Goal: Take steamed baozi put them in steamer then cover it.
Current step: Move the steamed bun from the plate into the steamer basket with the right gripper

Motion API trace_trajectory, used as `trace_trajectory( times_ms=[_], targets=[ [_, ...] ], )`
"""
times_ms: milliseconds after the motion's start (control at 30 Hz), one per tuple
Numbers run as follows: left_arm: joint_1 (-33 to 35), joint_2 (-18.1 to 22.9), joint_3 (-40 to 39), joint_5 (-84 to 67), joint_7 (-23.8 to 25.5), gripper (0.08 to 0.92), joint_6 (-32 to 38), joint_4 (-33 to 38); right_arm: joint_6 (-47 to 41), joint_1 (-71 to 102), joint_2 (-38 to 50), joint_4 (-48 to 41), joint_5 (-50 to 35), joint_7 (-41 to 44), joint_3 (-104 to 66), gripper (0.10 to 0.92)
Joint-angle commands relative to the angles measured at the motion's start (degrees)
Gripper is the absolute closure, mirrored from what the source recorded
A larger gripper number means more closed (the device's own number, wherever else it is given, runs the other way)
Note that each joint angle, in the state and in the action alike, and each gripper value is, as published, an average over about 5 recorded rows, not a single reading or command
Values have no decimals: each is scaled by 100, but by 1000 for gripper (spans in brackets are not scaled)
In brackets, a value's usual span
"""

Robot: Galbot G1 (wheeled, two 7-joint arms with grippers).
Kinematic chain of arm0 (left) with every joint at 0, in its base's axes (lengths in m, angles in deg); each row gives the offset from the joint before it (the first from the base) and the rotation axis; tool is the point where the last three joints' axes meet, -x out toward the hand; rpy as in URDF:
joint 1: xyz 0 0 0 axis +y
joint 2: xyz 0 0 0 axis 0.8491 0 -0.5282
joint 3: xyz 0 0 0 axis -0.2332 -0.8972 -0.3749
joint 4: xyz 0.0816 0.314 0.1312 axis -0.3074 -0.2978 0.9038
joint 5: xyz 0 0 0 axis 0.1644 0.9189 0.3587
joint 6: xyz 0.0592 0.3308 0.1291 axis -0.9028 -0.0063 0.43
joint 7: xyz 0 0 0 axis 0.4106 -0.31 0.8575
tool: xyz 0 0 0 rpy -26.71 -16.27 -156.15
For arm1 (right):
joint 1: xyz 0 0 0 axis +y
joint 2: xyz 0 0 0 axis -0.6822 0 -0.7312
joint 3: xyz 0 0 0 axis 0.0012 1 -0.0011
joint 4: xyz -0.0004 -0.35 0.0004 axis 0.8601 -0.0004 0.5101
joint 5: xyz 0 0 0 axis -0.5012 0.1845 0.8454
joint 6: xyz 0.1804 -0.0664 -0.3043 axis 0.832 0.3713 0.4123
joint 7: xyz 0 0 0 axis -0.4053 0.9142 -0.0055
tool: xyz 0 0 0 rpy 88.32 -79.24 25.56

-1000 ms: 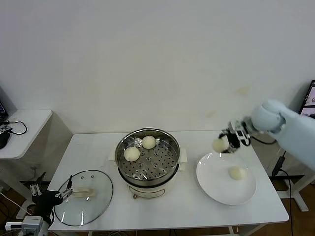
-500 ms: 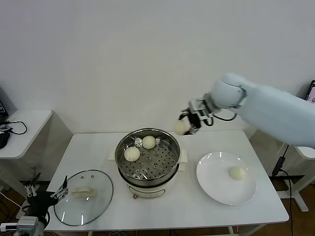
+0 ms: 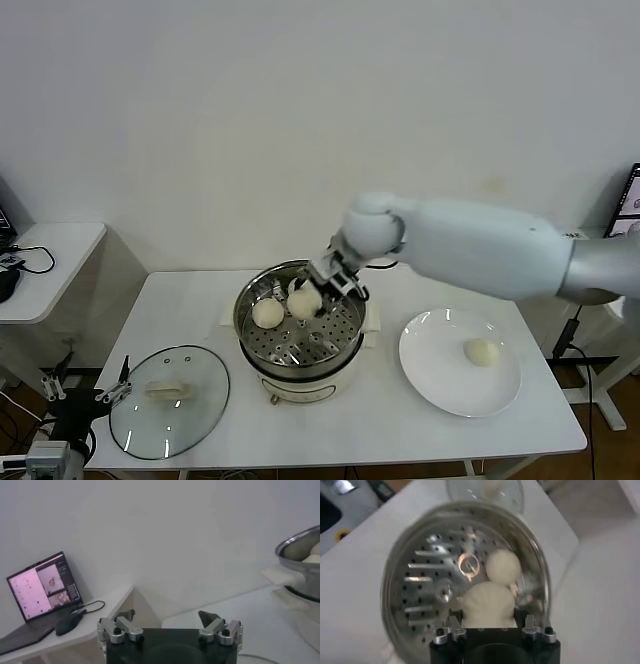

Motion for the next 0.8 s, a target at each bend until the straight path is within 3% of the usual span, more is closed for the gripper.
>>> trace_trajectory(
  times_ms=[33, 800],
  targets=[
    [-8, 12, 9, -2, -1, 177, 1, -14, 821, 98, -610, 12, 833, -33, 450, 385],
    [-30, 35, 7, -16, -8, 177, 19, -71, 1052, 176, -675, 58, 1205, 144, 533, 367]
  ],
)
